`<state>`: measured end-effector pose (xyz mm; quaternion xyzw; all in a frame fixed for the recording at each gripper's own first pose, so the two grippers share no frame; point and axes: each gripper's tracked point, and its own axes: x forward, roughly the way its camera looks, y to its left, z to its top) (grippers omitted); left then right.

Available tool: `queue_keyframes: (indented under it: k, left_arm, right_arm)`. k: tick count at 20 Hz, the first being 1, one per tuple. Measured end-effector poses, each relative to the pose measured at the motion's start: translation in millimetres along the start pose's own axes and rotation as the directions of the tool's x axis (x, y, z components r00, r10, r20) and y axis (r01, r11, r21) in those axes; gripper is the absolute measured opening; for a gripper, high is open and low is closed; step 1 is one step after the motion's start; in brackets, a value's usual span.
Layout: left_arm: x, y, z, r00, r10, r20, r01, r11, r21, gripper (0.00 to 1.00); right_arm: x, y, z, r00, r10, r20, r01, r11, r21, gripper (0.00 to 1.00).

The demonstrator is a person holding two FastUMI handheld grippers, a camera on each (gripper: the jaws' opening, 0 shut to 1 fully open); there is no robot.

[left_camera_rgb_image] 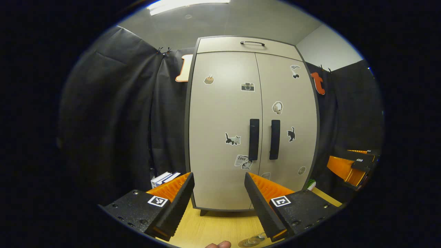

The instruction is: Grasp the bottle in the cabinet with the left hand and place it on the coaster, then close the right door with the right hand and the left door with the left hand.

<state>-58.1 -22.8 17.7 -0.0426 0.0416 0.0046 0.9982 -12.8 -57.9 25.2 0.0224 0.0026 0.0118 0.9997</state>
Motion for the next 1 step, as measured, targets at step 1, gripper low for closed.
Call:
queue_keyframes:
  k: [1]
  left_arm:
    - [0.0,0.5,0.2,1.000,0.001,0.000,-0.001,1.000,-0.002,0.93]
  right_arm:
    - [-0.9,-1.2,0.4,1.000,-0.003,0.002,0.003,1.000,0.000,0.97]
